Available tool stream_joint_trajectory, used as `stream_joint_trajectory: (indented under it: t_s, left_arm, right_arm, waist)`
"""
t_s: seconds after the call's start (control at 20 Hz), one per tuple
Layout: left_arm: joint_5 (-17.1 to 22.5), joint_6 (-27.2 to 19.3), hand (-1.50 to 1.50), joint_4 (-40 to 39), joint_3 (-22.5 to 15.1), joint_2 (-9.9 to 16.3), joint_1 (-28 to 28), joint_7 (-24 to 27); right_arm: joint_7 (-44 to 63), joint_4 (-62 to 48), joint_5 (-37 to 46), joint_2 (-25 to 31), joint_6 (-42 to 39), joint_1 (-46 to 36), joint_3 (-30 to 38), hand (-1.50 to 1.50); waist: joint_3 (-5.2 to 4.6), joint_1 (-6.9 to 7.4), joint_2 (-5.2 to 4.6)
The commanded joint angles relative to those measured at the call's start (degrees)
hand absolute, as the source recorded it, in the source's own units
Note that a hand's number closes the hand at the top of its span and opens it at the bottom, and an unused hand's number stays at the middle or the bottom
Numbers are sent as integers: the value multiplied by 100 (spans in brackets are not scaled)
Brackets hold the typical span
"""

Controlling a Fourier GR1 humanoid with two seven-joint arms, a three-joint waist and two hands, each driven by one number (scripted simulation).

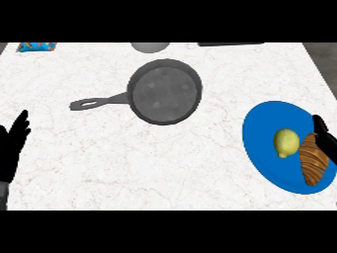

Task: Pick the lemon from the plate and place it in the pan

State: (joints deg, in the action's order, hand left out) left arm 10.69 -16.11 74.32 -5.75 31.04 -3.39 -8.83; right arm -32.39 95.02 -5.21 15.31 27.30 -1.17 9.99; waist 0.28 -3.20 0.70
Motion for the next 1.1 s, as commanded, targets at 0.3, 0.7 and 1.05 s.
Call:
stream_joint_trajectory:
  t_s: [0.3, 0.7, 1.05]
  left_arm:
    - [-172, 172, 0, -191, 39, -74, -195, -114]
    - [-211, 164, 0, 81, 47, 36, -286, -200]
    - [-265, 233, 0, 98, -101, -107, -350, -264]
  right_arm:
    - [-715, 1653, 1080, -334, 360, 2522, -270, -150]
    - [1885, 1780, 3491, 481, 649, 3276, -284, -150]
    - [4438, 2451, 5371, 781, -569, 3301, -441, -150]
  waist:
    - [-42, 193, -62]
    - [-90, 409, -174]
    - [-80, 517, -171]
